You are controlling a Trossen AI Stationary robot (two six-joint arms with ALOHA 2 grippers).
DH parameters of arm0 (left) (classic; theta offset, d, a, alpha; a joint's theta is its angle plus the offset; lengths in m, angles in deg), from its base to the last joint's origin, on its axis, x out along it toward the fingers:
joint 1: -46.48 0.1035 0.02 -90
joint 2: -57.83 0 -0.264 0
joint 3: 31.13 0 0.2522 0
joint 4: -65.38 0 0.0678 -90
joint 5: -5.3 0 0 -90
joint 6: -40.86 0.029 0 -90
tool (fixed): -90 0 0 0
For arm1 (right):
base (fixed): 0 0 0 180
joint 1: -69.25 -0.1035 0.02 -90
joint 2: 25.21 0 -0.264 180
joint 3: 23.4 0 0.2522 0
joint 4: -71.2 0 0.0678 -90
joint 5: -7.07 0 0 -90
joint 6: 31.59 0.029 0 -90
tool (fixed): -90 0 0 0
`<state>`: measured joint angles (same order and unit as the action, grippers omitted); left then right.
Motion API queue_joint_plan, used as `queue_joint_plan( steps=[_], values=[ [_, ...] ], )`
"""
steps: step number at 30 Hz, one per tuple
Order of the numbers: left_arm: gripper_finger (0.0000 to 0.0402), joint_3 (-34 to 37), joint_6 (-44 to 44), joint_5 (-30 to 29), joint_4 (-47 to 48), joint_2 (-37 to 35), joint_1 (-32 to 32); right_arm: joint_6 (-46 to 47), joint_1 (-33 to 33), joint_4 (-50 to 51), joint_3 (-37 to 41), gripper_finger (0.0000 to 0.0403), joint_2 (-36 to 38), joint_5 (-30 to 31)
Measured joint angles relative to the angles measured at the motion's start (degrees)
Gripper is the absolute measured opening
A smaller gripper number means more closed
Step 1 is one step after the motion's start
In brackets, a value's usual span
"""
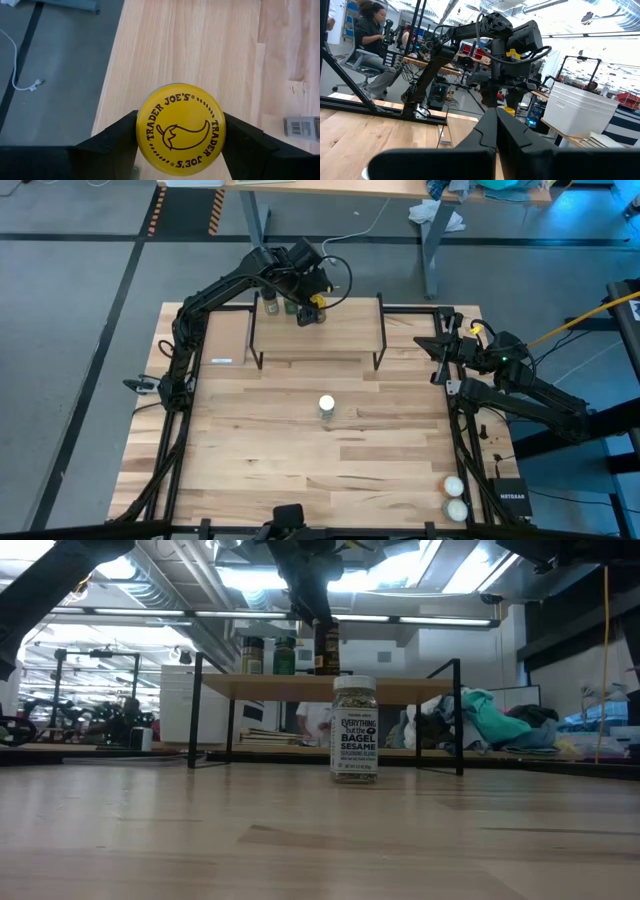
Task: Shelf spices
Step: Put the yellow seasoning bottle on the shelf
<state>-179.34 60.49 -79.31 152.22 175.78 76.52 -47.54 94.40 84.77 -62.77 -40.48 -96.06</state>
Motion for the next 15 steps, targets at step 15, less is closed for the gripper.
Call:
queue_joint_plan(
  steps=[15],
  values=[
    [0.0270,0.0,-1.7,0.6,1.0,-0.1,0.0,0.0,0.0,0.0,0.0,0.0005,0.0,0.0]
  ],
)
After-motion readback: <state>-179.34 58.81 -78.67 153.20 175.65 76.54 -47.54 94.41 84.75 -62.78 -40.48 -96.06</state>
